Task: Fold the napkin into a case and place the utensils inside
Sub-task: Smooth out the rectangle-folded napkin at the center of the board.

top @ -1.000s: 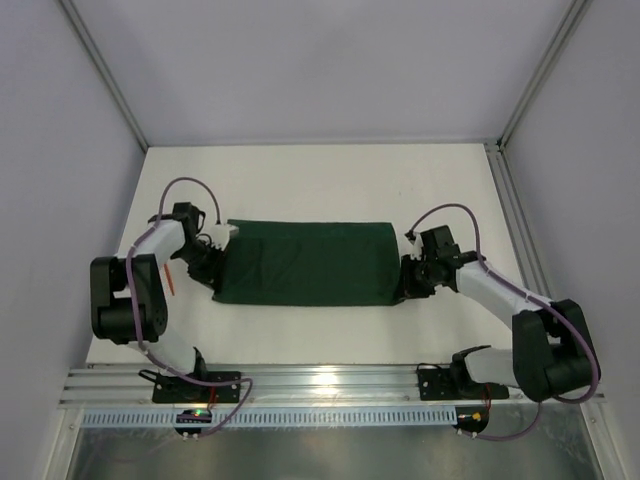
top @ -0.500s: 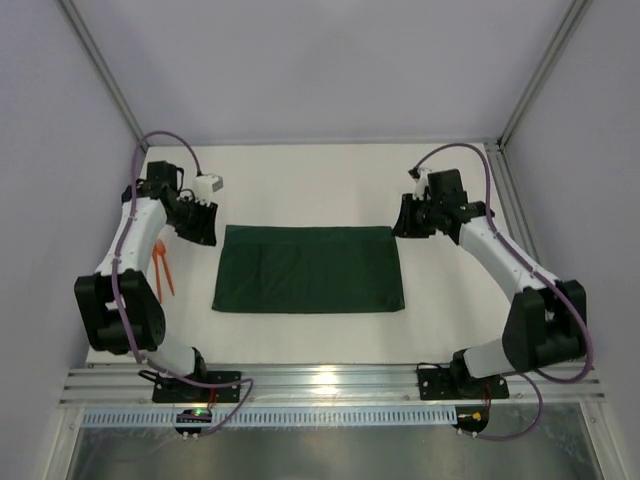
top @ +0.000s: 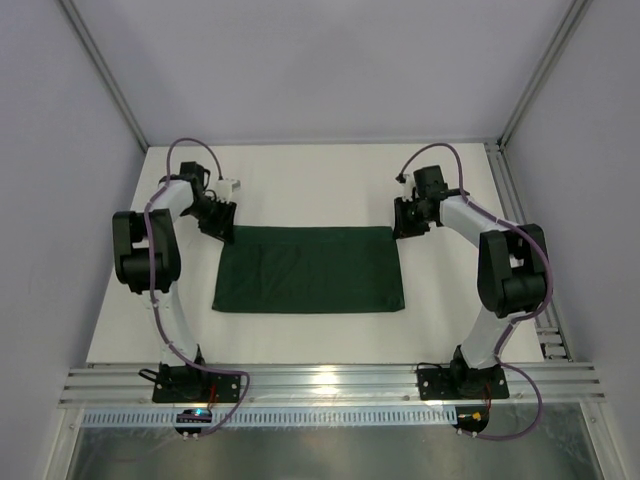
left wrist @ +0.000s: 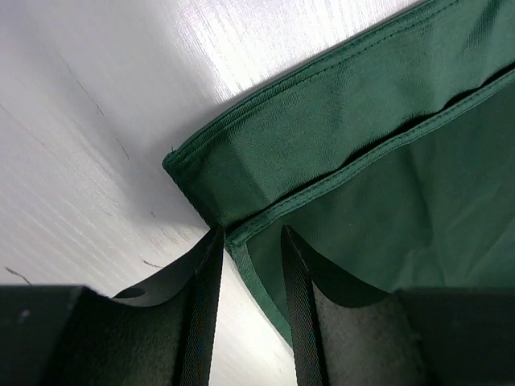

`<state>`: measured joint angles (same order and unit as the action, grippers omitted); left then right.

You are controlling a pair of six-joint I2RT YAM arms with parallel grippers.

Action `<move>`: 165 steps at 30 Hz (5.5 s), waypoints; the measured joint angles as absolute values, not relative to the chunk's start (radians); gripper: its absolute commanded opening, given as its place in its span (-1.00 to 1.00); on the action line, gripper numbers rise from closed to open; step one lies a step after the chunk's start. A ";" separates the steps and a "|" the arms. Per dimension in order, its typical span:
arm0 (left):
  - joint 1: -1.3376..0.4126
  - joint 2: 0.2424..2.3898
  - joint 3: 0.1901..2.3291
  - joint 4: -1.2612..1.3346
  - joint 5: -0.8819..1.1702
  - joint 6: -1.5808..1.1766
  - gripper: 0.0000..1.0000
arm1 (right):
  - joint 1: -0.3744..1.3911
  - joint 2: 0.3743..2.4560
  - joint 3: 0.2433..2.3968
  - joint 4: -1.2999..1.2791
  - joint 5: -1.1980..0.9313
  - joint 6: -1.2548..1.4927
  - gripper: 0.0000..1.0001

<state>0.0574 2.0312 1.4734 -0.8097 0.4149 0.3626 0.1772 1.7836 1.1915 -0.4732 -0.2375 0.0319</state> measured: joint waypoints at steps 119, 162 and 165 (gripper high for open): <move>0.050 1.955 1.450 -0.828 0.430 0.397 -1.00 | 0.197 1.855 1.215 -0.461 -0.229 -0.012 -0.46; 0.050 1.955 1.450 -0.831 0.431 0.398 -1.00 | 0.201 1.892 1.239 -0.495 -0.241 0.006 -0.77; 0.050 1.955 1.450 -0.831 0.432 0.399 -1.00 | 0.201 1.892 1.240 -0.495 -0.249 0.006 -0.88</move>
